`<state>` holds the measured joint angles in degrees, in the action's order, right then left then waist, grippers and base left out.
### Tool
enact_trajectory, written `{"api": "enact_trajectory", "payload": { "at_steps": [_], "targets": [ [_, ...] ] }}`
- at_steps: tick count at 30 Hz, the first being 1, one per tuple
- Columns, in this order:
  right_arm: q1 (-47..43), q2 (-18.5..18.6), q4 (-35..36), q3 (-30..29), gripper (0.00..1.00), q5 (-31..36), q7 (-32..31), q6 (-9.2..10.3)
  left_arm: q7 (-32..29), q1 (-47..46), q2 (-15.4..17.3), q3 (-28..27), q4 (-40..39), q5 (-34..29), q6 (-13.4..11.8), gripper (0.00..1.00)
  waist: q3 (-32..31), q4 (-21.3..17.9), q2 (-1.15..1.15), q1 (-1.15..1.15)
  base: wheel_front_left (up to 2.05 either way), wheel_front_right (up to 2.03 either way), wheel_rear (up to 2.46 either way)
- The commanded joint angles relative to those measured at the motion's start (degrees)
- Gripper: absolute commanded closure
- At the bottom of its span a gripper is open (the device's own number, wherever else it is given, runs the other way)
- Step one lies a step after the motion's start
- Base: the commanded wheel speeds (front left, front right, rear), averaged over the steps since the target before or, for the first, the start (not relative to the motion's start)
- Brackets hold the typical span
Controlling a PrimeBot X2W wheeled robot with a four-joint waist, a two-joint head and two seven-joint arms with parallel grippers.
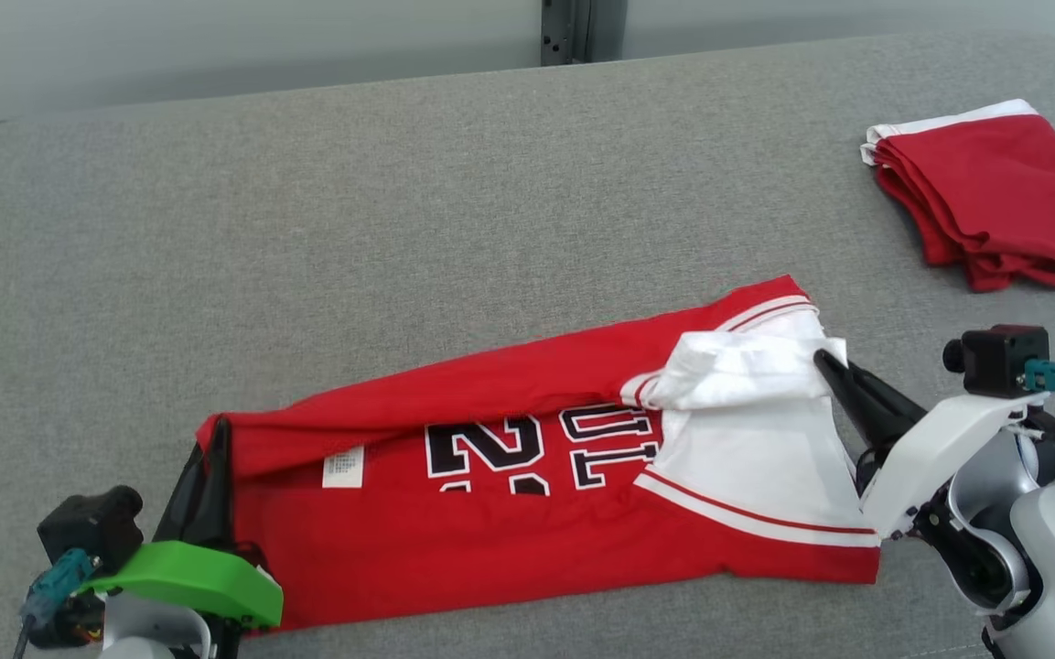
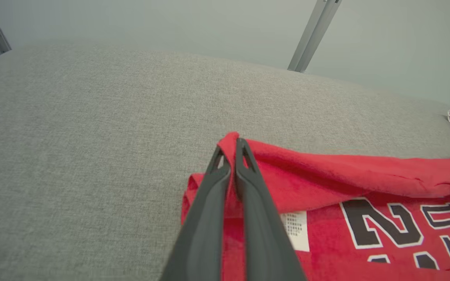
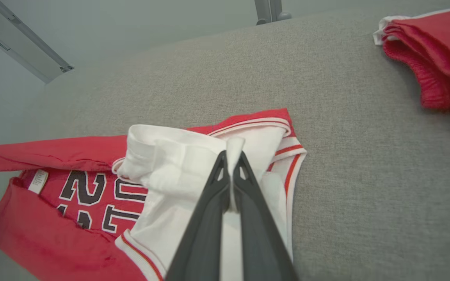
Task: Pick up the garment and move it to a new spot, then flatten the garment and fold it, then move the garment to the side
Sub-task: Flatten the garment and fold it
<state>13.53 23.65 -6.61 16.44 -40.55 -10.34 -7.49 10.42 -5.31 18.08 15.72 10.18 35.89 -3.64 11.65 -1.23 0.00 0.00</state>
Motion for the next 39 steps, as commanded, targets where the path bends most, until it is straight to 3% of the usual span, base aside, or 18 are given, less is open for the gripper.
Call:
{"api": "enact_trajectory", "payload": {
  "at_steps": [1,14,15,16,17,18,19,30,39],
  "targets": [
    [-1.1,-0.5,0.7,-0.7,1.0,1.0,-0.2,0.0,0.5,1.3,-0.3,-0.4,0.0,0.7,-0.5,1.0,-0.9,-0.8,0.0,0.0,0.0,0.0,0.0],
    [-7.6,-3.9,3.2,-3.8,1.0,5.3,-1.1,0.0,2.2,5.9,-1.8,-0.7,1.2,2.4,-0.4,1.0,-1.7,-0.9,0.0,0.0,0.0,0.0,0.0],
    [-8.1,-4.0,3.0,-3.7,1.0,5.6,-0.8,0.0,2.5,6.2,-2.1,-0.9,1.2,2.8,-0.3,0.94,-1.9,-1.0,0.0,0.0,0.0,0.0,0.0],
    [-8.6,-4.1,2.9,-3.7,0.95,5.9,-0.2,0.0,2.7,6.5,-2.2,-1.1,1.3,3.0,0.0,0.67,-2.0,-1.0,0.0,0.0,0.0,0.0,0.0],
    [-9.1,-4.3,2.7,-4.2,0.67,6.4,0.5,0.0,3.1,7.0,-2.4,-1.4,1.2,3.4,0.4,0.06,-2.1,-1.1,0.0,0.0,0.0,0.0,0.0],
    [-9.8,-4.3,2.5,-4.2,0.35,6.8,1.1,0.0,3.4,7.6,-2.8,-1.7,0.9,3.9,0.9,0.0,-2.3,-1.1,0.0,0.0,0.0,0.0,0.0],
    [-10.6,-4.3,2.3,-4.5,0.0,7.4,1.9,0.0,3.7,8.3,-3.3,-2.1,0.6,4.5,1.4,0.0,-2.4,-1.1,0.0,0.0,0.0,0.0,0.0],
    [-18.8,-6.5,0.2,-11.9,0.0,8.7,6.1,0.0,4.8,16.9,-7.4,-8.4,-5.7,2.8,4.5,0.0,-4.6,-1.2,0.0,0.0,0.0,0.0,0.0],
    [-13.6,-8.8,-1.5,-14.7,0.0,12.0,4.8,0.0,4.8,14.6,-11.2,-9.5,-5.5,-2.9,5.1,0.0,-6.6,-0.7,0.0,0.0,0.0,0.0,0.0]
  ]
}}
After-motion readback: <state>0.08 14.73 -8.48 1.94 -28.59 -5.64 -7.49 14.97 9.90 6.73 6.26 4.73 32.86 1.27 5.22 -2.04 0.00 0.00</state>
